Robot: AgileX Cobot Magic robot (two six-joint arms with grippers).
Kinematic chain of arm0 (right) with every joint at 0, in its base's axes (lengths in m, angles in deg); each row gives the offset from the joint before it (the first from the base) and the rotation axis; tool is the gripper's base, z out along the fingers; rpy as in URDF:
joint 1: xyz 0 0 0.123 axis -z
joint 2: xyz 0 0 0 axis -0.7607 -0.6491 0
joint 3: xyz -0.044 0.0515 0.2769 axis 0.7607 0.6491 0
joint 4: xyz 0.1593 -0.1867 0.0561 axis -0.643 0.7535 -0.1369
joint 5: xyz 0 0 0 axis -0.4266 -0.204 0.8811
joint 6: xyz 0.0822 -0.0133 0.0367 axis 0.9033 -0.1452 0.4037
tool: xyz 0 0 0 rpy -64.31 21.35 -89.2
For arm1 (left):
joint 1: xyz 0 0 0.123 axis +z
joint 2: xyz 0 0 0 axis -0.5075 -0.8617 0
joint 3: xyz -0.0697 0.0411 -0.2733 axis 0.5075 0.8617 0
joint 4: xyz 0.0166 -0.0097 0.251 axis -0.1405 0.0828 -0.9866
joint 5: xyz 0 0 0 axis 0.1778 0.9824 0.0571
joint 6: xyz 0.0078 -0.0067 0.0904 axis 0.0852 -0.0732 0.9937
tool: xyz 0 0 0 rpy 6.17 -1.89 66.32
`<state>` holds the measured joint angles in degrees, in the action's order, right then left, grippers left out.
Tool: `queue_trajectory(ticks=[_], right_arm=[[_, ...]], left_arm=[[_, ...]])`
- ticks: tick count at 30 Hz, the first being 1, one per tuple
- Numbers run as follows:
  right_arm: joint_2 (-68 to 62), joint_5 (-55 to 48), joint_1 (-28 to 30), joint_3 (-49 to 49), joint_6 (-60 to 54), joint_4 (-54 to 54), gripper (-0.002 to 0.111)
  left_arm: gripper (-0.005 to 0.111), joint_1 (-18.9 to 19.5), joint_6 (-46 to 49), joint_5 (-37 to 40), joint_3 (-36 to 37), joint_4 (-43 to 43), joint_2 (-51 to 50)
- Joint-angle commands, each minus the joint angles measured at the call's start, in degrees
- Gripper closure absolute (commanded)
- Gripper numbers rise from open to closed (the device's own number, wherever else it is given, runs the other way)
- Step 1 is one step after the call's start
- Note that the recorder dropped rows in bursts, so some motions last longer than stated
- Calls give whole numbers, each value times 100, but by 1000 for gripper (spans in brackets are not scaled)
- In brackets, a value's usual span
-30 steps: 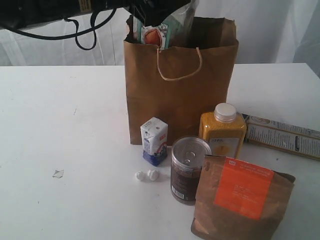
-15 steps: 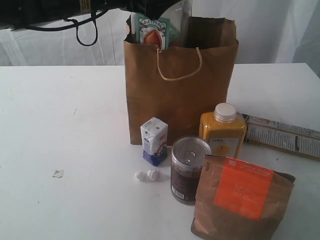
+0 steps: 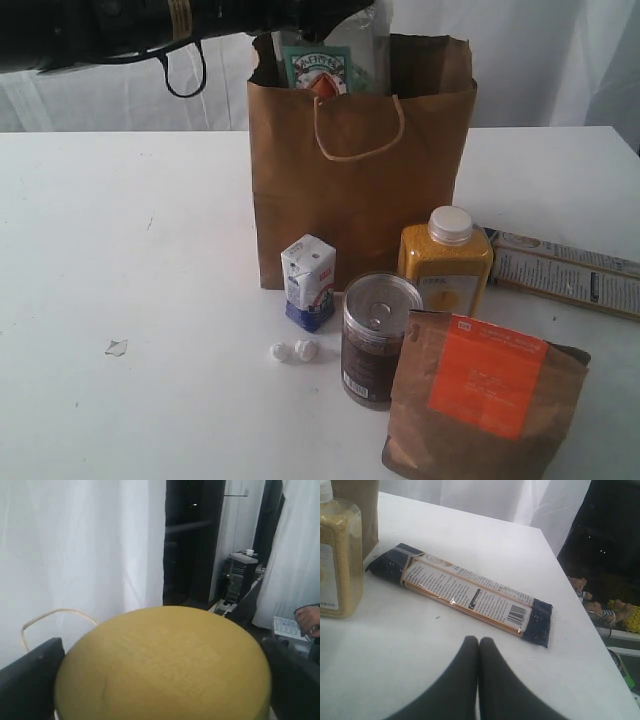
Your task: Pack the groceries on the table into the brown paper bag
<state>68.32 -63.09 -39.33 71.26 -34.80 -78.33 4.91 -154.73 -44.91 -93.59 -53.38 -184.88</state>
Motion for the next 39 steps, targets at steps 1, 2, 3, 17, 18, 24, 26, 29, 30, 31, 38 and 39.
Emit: queue_trajectory(ticks=[1, 2, 3, 17, 18, 24, 26, 29, 30, 31, 38, 39], right_arm=[[15, 14, 21, 7, 21, -3, 108], [15, 14, 21, 7, 21, -3, 108], [15, 14, 21, 7, 21, -3, 108], [15, 14, 21, 7, 21, -3, 108], [15, 71, 21, 7, 19, -3, 108], [15, 2545, 21, 7, 311, 1409, 108], [15, 3817, 21, 7, 893, 1396, 108], [15, 6034, 21, 7, 2590, 1241, 108], [15, 6878, 21, -2, 3356, 1141, 108], [15, 7723, 21, -43, 3673, 1090, 108], [-295, 7872, 10, -1776, 5860, -1795, 108], [-547, 7265, 10, -2234, 5405, -1597, 108]], left_arm=[[1, -83, -86, 12, -76, -140, 64], [1, -83, 64, 42, -76, -370, 64], [1, -83, 108, 111, -76, -510, 64], [1, -156, -85, 177, -76, -672, 16], [1, -156, -85, 177, -76, -672, 16], [1, -156, -85, 177, -76, -672, 16], [1, -156, -85, 177, -76, -672, 16], [1, -156, -85, 177, -76, -670, 16], [1, -156, -85, 166, -76, -670, 16], [1, -156, -85, 150, -76, -670, 16], [1, -156, -85, 133, -76, -717, 16], [1, -156, -85, 133, -76, -717, 16]])
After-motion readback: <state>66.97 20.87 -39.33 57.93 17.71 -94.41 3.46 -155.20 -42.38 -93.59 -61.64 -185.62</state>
